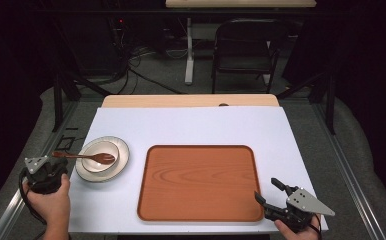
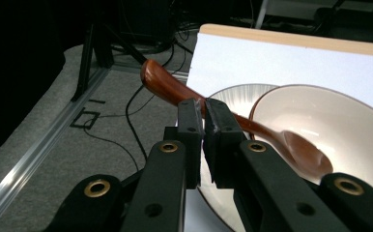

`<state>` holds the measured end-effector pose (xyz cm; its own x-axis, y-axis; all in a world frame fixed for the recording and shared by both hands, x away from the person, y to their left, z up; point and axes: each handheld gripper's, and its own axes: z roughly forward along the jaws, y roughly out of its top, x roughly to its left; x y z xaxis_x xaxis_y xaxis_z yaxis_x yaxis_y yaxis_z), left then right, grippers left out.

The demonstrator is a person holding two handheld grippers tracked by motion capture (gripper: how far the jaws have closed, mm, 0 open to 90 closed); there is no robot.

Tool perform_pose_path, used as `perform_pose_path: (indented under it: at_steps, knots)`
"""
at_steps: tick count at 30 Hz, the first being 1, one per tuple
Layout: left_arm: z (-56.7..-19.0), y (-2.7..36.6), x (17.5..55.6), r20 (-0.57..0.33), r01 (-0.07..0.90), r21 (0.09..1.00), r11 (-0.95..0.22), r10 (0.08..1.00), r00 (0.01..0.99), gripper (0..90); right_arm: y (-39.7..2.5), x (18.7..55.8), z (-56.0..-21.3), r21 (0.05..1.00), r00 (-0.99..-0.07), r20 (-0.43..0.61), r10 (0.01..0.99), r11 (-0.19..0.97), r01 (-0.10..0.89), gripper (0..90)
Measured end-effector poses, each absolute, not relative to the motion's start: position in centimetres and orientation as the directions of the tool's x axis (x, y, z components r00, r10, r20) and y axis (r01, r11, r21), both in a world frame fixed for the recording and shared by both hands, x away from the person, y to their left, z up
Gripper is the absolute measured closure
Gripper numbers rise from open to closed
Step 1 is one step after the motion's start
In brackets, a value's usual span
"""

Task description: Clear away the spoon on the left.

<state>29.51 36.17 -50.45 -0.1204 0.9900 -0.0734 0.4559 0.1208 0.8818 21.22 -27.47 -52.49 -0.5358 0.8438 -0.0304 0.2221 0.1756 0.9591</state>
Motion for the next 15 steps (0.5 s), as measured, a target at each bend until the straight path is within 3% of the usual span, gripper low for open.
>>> perform_pose_path:
  at_steps: [11,15]
  knots:
    - [-50.73,36.26,29.89,-0.135,0.441,0.882,0.164,0.986,-0.097,85.9,-27.43,21.27,-52.56,0.958,-0.534,-0.037,0.845,0.183,0.223,28.2]
    - [-50.70,36.32,29.07,-0.180,0.422,0.884,0.199,0.980,-0.085,80.3,-27.49,21.26,-52.53,0.958,-0.534,-0.037,0.845,0.181,0.221,28.2]
